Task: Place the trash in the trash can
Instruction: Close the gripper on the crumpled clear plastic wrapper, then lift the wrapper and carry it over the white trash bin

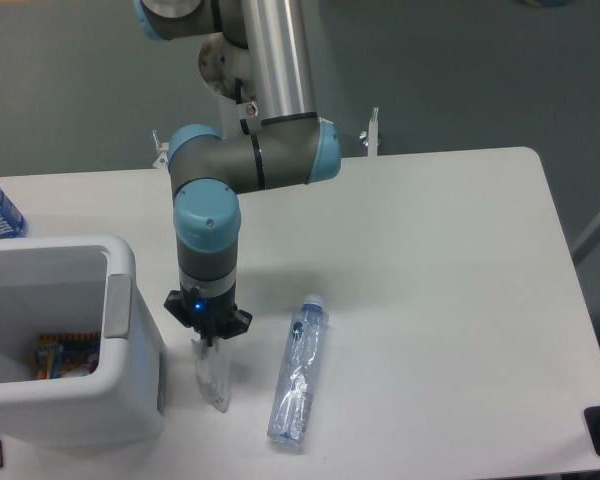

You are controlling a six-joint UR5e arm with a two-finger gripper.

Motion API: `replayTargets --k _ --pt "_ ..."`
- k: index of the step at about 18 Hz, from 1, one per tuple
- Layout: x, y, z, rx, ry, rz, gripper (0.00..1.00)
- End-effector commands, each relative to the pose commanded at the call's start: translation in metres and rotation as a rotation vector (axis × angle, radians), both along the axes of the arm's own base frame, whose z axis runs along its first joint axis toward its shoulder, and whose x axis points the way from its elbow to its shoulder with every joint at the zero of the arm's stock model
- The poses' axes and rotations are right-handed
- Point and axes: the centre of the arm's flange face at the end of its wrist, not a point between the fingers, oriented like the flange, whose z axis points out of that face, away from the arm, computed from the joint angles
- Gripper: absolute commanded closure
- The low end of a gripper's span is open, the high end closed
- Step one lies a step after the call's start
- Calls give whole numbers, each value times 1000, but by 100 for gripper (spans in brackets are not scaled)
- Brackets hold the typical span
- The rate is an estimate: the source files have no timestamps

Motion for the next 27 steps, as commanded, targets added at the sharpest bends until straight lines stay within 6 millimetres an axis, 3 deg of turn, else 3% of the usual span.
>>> replayTargets --k 4,11,14,16,21,25,27 --pt "-21 1 37 97 -21 25 100" --pt "-80 -19 153 382 -78 117 100" --pt "-88 -32 204 500 -135 185 100" --pt "-81 -39 238 550 -134 208 100" --pt "-49 -52 291 618 -129 239 100" --pt "-1 -41 323 656 -161 217 100" --pt "32 -29 322 644 -196 183 100"
